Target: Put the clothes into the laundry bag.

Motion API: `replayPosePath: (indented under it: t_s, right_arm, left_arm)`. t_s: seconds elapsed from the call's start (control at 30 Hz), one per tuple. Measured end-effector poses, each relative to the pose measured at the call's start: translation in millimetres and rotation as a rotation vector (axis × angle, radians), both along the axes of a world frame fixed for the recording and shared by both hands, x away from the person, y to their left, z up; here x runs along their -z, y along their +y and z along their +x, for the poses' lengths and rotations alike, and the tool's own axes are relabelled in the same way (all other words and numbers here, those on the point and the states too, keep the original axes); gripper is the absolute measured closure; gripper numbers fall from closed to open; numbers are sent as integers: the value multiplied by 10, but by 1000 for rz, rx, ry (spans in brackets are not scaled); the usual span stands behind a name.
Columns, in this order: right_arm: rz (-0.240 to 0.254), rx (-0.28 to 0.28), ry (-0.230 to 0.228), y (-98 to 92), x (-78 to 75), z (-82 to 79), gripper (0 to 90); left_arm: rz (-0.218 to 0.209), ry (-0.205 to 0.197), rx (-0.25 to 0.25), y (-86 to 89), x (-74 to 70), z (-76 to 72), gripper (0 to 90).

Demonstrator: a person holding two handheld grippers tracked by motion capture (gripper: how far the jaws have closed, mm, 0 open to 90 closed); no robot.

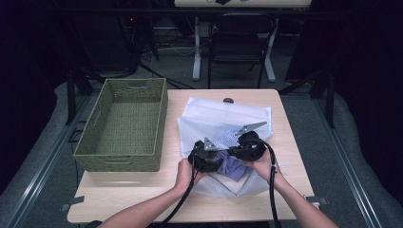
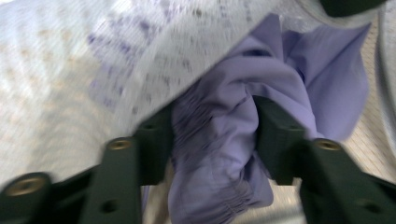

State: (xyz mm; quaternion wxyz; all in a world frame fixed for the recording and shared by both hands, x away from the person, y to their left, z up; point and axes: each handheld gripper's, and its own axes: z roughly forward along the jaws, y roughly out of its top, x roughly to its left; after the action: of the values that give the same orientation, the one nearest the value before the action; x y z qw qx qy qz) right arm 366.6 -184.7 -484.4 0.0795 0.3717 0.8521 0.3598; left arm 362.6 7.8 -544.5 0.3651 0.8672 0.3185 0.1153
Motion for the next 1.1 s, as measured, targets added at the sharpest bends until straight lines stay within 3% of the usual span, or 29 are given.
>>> replayPosePath:
  t_s: [0.2, 0.37, 0.43, 0.57, 0.63, 0.73, 0.77, 0.9, 1.0, 1.1]
  right_arm:
    - [3, 2, -1, 0, -17, -8, 883]
    - [2, -1, -6, -1, -27, -11, 883]
    - [0, -3, -6, 1, -27, -11, 883]
    - [-1, -8, -9, 16, -31, -12, 883]
    - [-1, -8, -7, 26, -30, -15, 883]
    - [-2, -11, -5, 30, -25, -15, 883]
    - [0, -11, -1, 33, -20, -13, 883]
    - [0, -13, -5, 38, -30, -22, 884]
    - [7, -10, -4, 44, -44, -27, 884]
    - [34, -10, -12, 42, -94, -34, 884]
  left_arm:
    - [23, 0, 46, 121, -143, -129, 391]
    - [43, -22, 37, 273, -183, -219, 367]
    - [52, -10, 26, 345, -162, -239, 368]
    - [58, 28, 20, 374, -62, -241, 426]
    - [50, 31, 28, 341, -11, -242, 538]
    - [51, 39, 38, 268, 61, -213, 580]
    - [55, 40, 41, 244, 83, -201, 659]
    - [61, 7, 21, 115, 143, -130, 819]
    - [41, -11, 13, 69, 117, -106, 841]
    - [-6, -43, -12, 9, 49, -71, 846]
